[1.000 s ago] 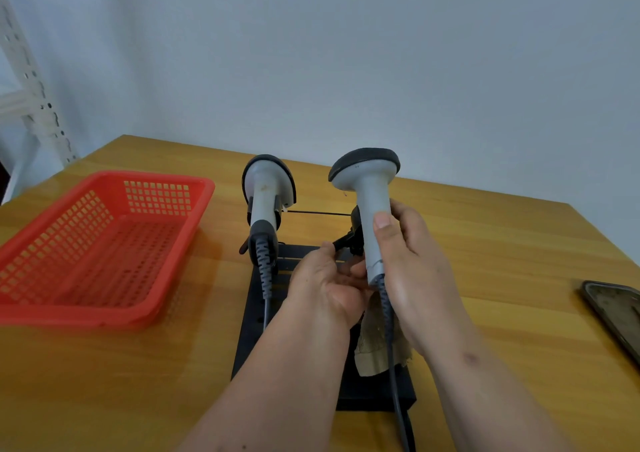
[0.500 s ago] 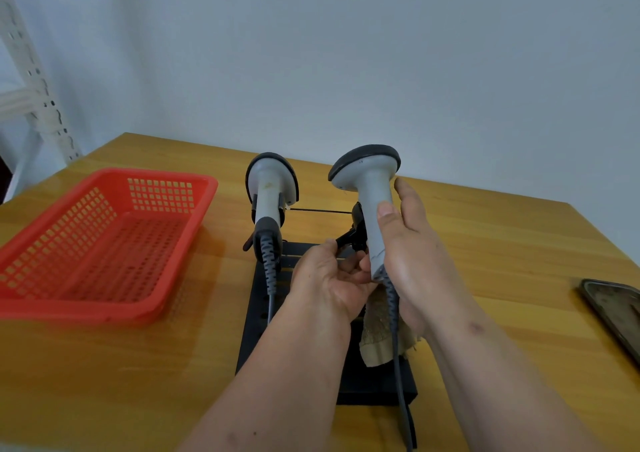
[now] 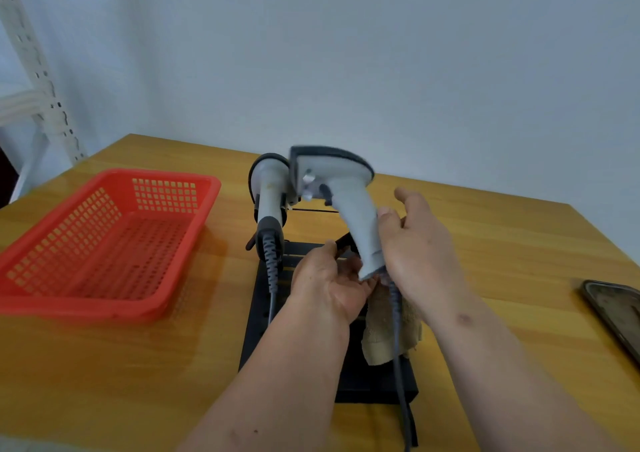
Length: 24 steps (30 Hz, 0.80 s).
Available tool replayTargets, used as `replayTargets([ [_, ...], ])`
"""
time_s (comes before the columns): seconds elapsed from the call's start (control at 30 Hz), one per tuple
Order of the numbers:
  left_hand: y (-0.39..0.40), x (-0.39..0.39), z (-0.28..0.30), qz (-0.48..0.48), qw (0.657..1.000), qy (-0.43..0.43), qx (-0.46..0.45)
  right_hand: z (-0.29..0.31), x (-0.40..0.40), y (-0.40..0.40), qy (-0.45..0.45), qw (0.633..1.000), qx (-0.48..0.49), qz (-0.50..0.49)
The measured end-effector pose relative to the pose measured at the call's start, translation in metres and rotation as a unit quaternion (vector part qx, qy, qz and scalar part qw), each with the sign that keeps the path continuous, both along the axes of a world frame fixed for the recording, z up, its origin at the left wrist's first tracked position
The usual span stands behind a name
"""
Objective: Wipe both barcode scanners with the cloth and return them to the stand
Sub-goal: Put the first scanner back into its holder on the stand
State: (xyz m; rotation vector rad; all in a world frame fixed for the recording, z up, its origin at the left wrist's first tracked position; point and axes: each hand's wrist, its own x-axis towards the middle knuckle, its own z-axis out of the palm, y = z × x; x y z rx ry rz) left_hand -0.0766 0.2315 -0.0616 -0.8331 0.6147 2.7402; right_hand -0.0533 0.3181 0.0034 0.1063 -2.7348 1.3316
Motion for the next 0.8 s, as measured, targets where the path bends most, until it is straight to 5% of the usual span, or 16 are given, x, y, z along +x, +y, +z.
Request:
replayTargets([
  [0.17, 0.003, 0.012, 0.008, -0.036, 0.994, 0.023, -0.104, -0.021, 0.013, -0.012, 0.047, 0.993, 0.108, 0.002],
  [0.4, 0.0, 0.021, 0.006, -0.027, 0.986, 0.103, -0.131, -0.025, 0.021, -0.011, 0.007, 1.0, -0.009, -0.01],
  [0.8, 0.0, 0.016, 0.011, -0.008, 0.996, 0.026, -0.086, -0.015, 0.023, -0.003, 0.012, 0.999, -0.044, 0.018],
])
